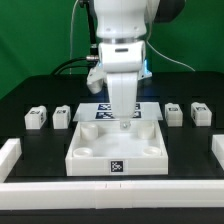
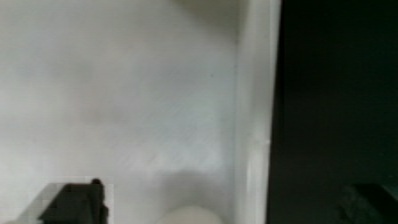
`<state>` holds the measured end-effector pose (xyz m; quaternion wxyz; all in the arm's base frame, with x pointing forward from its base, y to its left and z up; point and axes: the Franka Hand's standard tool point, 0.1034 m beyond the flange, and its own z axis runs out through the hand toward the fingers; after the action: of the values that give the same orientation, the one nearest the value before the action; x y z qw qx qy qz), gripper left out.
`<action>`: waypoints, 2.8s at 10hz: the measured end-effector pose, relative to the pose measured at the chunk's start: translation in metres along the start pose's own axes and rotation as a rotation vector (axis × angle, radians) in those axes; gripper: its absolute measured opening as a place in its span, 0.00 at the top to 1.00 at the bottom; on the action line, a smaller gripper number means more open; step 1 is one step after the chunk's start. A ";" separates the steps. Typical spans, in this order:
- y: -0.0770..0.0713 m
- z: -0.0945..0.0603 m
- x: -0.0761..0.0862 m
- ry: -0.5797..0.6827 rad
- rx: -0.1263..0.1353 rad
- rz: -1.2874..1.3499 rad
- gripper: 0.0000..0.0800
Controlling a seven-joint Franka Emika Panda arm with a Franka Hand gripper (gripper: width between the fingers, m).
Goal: Assemble one leg
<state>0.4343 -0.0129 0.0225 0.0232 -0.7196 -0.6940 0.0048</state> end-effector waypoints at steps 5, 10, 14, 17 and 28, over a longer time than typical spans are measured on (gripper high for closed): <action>0.000 0.013 -0.001 0.007 -0.004 0.011 0.34; 0.000 0.013 -0.001 0.007 -0.006 0.012 0.90; 0.000 0.013 -0.001 0.007 -0.006 0.012 0.93; 0.001 0.013 0.000 0.008 -0.007 0.010 0.93; 0.051 0.013 0.091 0.036 -0.005 0.033 0.80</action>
Offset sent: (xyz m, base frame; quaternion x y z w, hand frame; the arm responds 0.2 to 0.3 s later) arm 0.0000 0.0000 0.0000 0.0000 0.0000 0.0000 1.0000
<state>0.4882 0.0761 0.0100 0.0337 -0.7310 -0.6814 -0.0092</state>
